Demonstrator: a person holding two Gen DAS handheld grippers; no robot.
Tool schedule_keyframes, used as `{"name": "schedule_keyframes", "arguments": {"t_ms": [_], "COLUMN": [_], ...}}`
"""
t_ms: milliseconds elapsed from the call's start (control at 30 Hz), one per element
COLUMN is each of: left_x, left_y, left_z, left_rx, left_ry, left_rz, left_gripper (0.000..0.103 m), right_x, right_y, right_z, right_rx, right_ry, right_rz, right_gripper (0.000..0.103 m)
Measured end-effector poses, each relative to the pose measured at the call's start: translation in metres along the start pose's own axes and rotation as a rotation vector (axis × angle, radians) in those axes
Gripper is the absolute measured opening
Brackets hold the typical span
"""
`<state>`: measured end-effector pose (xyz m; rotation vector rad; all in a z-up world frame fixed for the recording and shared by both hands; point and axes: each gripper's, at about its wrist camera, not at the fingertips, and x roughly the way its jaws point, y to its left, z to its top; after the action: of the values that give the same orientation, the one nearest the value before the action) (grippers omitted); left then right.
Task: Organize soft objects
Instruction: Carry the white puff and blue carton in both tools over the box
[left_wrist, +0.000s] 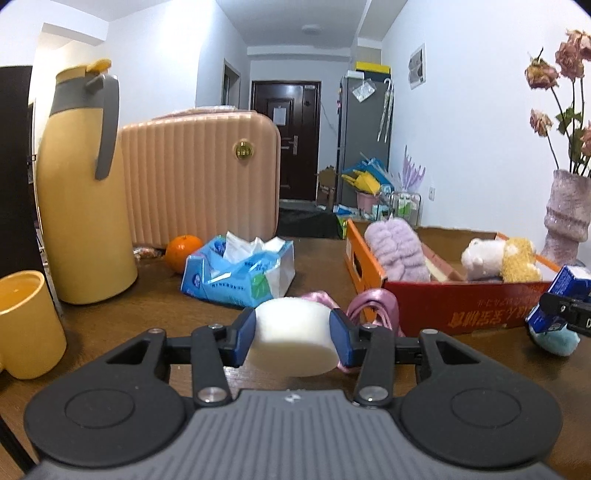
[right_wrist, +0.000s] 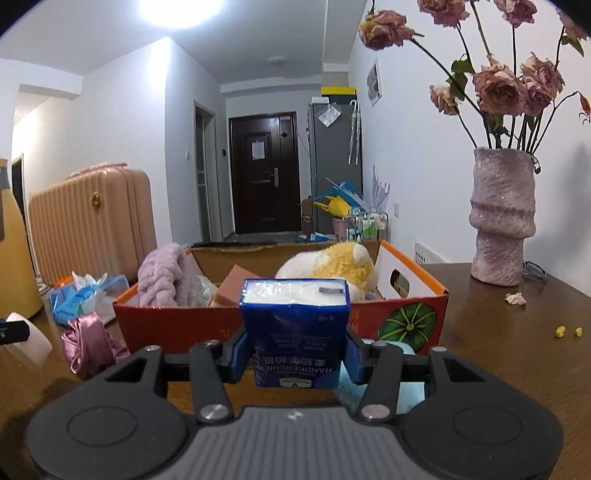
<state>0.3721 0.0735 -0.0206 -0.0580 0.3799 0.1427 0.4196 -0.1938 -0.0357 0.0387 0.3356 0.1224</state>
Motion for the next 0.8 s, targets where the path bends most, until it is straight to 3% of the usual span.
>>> {"name": "schedule_keyframes", "arguments": {"t_ms": [367, 800], "left_x": [-0.011, 0.004], "left_y": [-0.014, -0.058], "left_z": [0.024, 0.046], "left_rx": [-0.070, -0.075], "left_ry": [-0.095, -0.153], "left_rz": [-0.023, -0.068], "left_gripper": [0.045, 0.045], "right_x": [-0.006, 0.020], "right_y": [0.002, -0.007], "right_z": [0.011, 0.026], "right_rx": [-0.002, 0.052], "right_ry": [-0.123, -0.167], "right_rz": [-0.018, -0.046], "right_gripper": [0.050, 0.050]}}
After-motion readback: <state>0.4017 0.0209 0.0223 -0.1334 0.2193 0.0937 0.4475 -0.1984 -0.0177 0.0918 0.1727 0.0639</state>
